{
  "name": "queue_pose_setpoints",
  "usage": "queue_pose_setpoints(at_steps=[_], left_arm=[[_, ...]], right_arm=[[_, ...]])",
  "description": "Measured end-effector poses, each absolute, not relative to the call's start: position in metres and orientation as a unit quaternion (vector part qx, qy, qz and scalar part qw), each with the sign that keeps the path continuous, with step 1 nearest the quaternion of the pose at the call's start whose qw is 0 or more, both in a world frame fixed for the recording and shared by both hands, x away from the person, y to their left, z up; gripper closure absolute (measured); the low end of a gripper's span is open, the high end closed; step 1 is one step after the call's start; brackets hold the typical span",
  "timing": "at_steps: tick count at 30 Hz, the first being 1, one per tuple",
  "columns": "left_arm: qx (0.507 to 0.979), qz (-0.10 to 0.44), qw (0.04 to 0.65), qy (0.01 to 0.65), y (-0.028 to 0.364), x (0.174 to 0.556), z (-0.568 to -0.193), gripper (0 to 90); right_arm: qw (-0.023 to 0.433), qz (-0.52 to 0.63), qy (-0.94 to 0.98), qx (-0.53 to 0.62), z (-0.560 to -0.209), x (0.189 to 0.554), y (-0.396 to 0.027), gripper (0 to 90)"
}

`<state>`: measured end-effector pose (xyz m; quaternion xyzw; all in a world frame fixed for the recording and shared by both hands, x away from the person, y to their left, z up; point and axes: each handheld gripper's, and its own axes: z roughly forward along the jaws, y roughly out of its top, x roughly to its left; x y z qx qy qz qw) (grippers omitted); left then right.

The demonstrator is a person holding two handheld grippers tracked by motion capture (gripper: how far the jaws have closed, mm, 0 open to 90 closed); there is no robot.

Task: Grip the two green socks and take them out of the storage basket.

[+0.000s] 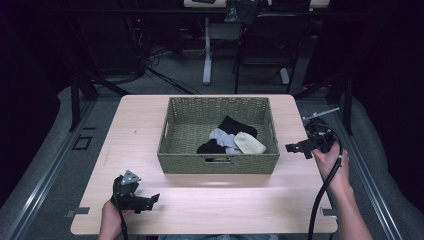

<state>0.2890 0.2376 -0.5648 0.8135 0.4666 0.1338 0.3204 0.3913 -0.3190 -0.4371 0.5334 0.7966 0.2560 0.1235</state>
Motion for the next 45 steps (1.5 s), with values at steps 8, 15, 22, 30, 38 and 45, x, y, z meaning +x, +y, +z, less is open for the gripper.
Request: queue_pose_setpoints(at_steps=[8, 15, 22, 30, 38, 45], left_arm=[[0.813, 0.132, 0.32, 0.468, 0.237, 0.289, -0.565, 0.2], [0.812, 0.134, 0.321, 0.468, 0.238, 0.289, -0.565, 0.2], [0.813, 0.134, 0.321, 0.467, 0.238, 0.289, -0.565, 0.1], [0.813, 0.133, 0.322, 0.467, 0.238, 0.289, -0.565, 0.2], [0.812, 0.133, 0.324, 0.467, 0.239, 0.288, -0.565, 0.2], [0.813, 0.132, 0.323, 0.466, 0.238, 0.289, -0.565, 0.2]], right_arm=[[0.109, 0.26, 0.804, 0.524, -0.419, 0.415, -0.301, 0.0], [0.104, 0.26, 0.811, 0.514, -0.412, 0.43, -0.282, 0.0], [0.092, 0.248, 0.827, 0.497, -0.408, 0.448, -0.254, 0.0], [0.081, 0.245, 0.835, 0.486, -0.41, 0.462, -0.228, 0.0], [0.067, 0.238, 0.837, 0.488, -0.425, 0.475, -0.213, 0.8], [0.066, 0.23, 0.836, 0.493, -0.438, 0.483, -0.204, 6.7]])
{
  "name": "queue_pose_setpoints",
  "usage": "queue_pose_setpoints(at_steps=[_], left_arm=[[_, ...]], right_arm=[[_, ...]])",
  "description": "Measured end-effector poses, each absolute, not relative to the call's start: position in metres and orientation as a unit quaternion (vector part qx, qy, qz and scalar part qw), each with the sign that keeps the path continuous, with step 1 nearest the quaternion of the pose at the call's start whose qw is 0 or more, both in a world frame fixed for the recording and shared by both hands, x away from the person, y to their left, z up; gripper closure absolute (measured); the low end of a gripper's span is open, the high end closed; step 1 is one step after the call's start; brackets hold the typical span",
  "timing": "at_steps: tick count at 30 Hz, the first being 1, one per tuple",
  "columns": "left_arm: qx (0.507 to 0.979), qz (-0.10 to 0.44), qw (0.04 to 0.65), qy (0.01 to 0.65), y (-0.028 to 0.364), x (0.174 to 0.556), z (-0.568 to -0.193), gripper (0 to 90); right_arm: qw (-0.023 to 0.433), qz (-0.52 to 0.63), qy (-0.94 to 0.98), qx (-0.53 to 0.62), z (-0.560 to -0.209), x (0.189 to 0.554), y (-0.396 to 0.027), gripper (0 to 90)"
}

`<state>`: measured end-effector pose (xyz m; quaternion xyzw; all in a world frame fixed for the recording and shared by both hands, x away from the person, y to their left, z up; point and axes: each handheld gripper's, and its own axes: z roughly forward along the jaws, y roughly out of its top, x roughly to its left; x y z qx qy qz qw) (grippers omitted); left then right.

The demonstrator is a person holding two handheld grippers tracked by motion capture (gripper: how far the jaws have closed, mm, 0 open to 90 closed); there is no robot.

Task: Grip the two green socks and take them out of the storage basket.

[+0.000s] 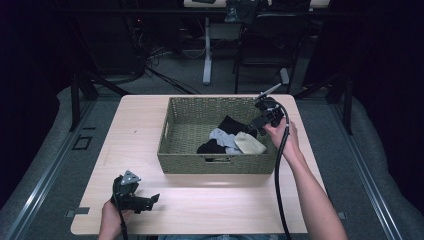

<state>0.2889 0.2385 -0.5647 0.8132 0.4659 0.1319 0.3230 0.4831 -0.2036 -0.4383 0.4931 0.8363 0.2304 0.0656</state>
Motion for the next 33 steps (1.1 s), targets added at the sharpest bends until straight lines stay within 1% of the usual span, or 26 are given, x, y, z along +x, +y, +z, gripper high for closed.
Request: queue_pose_setpoints(at_steps=[2, 3, 4, 6, 7, 9, 10, 13, 14, 15, 19, 22, 23, 24, 25, 27, 29, 30, 31, 33], left_arm=[[0.813, 0.135, 0.322, 0.467, 0.238, 0.289, -0.565, 0.2], [0.813, 0.134, 0.323, 0.466, 0.238, 0.289, -0.565, 0.2], [0.813, 0.134, 0.321, 0.467, 0.238, 0.289, -0.565, 0.2], [0.813, 0.133, 0.322, 0.467, 0.238, 0.289, -0.565, 0.2], [0.813, 0.135, 0.32, 0.467, 0.238, 0.288, -0.565, 0.1], [0.813, 0.134, 0.322, 0.467, 0.238, 0.288, -0.565, 0.2], [0.812, 0.136, 0.321, 0.467, 0.238, 0.288, -0.565, 0.2], [0.813, 0.133, 0.321, 0.466, 0.238, 0.288, -0.565, 0.2], [0.813, 0.133, 0.321, 0.466, 0.238, 0.288, -0.565, 0.2], [0.813, 0.134, 0.322, 0.466, 0.238, 0.288, -0.565, 0.2], [0.814, 0.133, 0.321, 0.466, 0.238, 0.288, -0.565, 0.2], [0.813, 0.133, 0.322, 0.466, 0.238, 0.288, -0.565, 0.2], [0.813, 0.133, 0.321, 0.466, 0.238, 0.288, -0.565, 0.1], [0.813, 0.133, 0.321, 0.466, 0.238, 0.288, -0.565, 0.2], [0.814, 0.133, 0.321, 0.466, 0.238, 0.288, -0.565, 0.2], [0.814, 0.133, 0.321, 0.466, 0.238, 0.288, -0.565, 0.2], [0.814, 0.133, 0.32, 0.466, 0.238, 0.288, -0.565, 0.2], [0.814, 0.133, 0.32, 0.466, 0.238, 0.288, -0.565, 0.2], [0.814, 0.133, 0.32, 0.466, 0.238, 0.288, -0.565, 0.2], [0.814, 0.133, 0.32, 0.466, 0.238, 0.288, -0.565, 0.2]], right_arm=[[0.064, 0.224, 0.837, 0.495, -0.444, 0.485, -0.198, 11.0], [0.064, 0.224, 0.837, 0.495, -0.444, 0.485, -0.198, 11.0], [0.064, 0.222, 0.838, 0.495, -0.447, 0.485, -0.196, 13.9], [0.066, 0.21, 0.84, 0.495, -0.453, 0.486, -0.191, 15.1], [0.073, 0.203, 0.84, 0.498, -0.458, 0.487, -0.187, 19.4], [0.073, 0.201, 0.842, 0.496, -0.46, 0.487, -0.186, 20.2], [0.073, 0.197, 0.843, 0.496, -0.463, 0.488, -0.183, 23.5], [0.074, 0.186, 0.844, 0.498, -0.47, 0.489, -0.178, 27.2], [0.074, 0.186, 0.844, 0.498, -0.47, 0.489, -0.178, 27.2], [0.074, 0.177, 0.845, 0.498, -0.473, 0.489, -0.175, 30.4], [0.072, 0.166, 0.849, 0.496, -0.478, 0.491, -0.172, 34.4], [0.07, 0.162, 0.849, 0.498, -0.483, 0.491, -0.169, 39.5], [0.068, 0.151, 0.852, 0.497, -0.485, 0.492, -0.168, 42.8], [0.068, 0.151, 0.852, 0.497, -0.485, 0.492, -0.168, 42.8], [0.069, 0.15, 0.85, 0.5, -0.487, 0.492, -0.167, 46.2], [0.068, 0.147, 0.852, 0.498, -0.487, 0.493, -0.166, 47.7], [0.067, 0.142, 0.852, 0.499, -0.489, 0.492, -0.164, 55.3], [0.067, 0.142, 0.852, 0.499, -0.489, 0.492, -0.164, 55.3], [0.066, 0.137, 0.853, 0.499, -0.49, 0.493, -0.164, 60.1], [0.062, 0.129, 0.855, 0.498, -0.489, 0.493, -0.164, 66.4]])
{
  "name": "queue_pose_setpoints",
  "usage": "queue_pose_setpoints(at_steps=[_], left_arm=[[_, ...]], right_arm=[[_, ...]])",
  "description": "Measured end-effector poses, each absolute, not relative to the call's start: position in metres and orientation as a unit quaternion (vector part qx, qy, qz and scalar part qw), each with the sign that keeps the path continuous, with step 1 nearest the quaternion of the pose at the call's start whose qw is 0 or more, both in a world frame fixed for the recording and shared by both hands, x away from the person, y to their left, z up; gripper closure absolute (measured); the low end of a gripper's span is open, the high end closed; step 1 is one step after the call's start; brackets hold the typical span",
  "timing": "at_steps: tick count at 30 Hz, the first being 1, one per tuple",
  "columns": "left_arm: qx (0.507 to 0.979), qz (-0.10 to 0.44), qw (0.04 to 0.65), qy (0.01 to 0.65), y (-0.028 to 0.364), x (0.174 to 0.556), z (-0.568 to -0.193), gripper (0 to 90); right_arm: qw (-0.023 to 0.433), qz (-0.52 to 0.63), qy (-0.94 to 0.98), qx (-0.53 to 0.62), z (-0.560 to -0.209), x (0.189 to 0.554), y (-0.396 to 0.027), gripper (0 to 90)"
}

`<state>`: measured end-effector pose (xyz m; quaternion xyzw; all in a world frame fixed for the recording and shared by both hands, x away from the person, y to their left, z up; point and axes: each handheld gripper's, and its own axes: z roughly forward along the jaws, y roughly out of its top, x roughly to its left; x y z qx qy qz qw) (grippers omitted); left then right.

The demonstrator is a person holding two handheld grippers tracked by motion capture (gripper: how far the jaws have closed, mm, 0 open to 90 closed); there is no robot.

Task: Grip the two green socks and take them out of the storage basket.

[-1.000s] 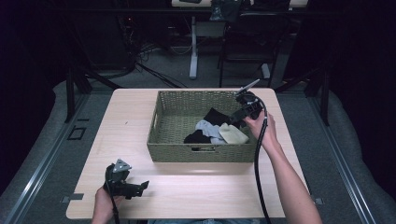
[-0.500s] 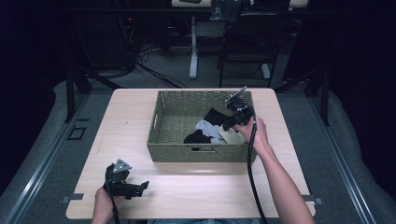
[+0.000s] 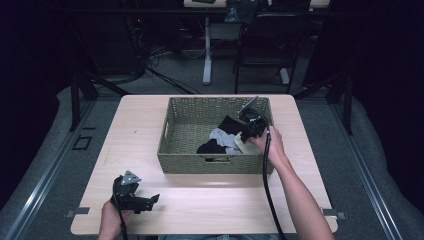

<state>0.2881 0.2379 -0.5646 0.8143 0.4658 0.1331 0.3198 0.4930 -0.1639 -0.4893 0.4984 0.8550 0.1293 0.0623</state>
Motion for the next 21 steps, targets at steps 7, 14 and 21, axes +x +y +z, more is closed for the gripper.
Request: queue_pose_setpoints(at_steps=[7, 14, 21], left_arm=[[0.814, 0.133, 0.319, 0.466, 0.238, 0.288, -0.565, 0.2], [0.815, 0.133, 0.319, 0.466, 0.238, 0.288, -0.564, 0.2], [0.815, 0.133, 0.319, 0.466, 0.238, 0.288, -0.565, 0.2]], right_arm=[[0.048, 0.11, 0.863, 0.491, -0.489, 0.495, -0.167, 84.4], [0.054, 0.136, 0.856, 0.496, -0.475, 0.492, -0.17, 85.5], [0.062, 0.148, 0.855, 0.493, -0.458, 0.488, -0.171, 85.6]])
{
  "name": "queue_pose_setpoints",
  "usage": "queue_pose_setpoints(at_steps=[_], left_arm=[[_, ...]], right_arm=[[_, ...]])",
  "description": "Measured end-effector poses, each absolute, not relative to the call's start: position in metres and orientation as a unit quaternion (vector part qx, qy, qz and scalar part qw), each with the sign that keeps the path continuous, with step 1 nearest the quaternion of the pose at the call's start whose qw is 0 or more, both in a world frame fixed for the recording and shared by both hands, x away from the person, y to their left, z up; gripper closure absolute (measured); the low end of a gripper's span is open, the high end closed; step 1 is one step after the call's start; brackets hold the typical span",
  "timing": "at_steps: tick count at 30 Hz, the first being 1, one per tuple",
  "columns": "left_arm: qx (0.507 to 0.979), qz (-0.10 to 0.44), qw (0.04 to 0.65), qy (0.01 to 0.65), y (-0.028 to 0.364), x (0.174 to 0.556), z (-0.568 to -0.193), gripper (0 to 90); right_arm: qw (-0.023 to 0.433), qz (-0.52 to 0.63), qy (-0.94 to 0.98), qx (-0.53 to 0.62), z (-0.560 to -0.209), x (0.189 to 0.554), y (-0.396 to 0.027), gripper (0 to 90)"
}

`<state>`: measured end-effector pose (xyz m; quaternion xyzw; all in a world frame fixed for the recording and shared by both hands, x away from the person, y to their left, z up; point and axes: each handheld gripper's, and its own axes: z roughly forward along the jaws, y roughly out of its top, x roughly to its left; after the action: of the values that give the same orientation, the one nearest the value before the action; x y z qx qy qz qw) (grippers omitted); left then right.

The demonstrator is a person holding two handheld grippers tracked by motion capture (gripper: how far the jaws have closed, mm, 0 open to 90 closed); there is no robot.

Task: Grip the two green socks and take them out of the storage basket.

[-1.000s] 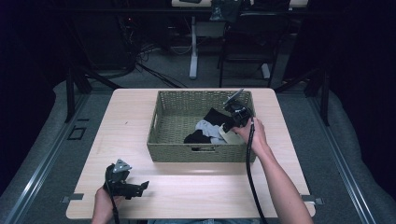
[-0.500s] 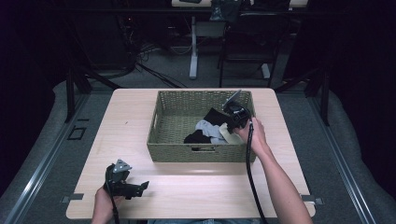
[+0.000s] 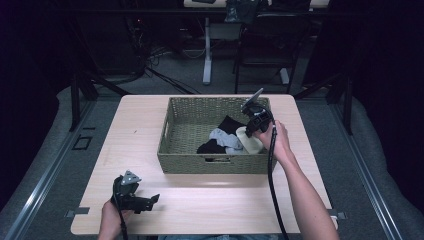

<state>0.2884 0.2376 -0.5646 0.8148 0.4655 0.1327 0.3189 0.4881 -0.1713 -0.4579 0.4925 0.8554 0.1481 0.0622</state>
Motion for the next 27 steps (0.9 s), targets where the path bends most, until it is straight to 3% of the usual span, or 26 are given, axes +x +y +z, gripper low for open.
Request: queue_pose_setpoints(at_steps=[27], left_arm=[[0.814, 0.132, 0.318, 0.469, 0.238, 0.289, -0.565, 0.2]], right_arm=[[0.08, 0.175, 0.86, 0.473, -0.382, 0.484, -0.173, 86.1]])
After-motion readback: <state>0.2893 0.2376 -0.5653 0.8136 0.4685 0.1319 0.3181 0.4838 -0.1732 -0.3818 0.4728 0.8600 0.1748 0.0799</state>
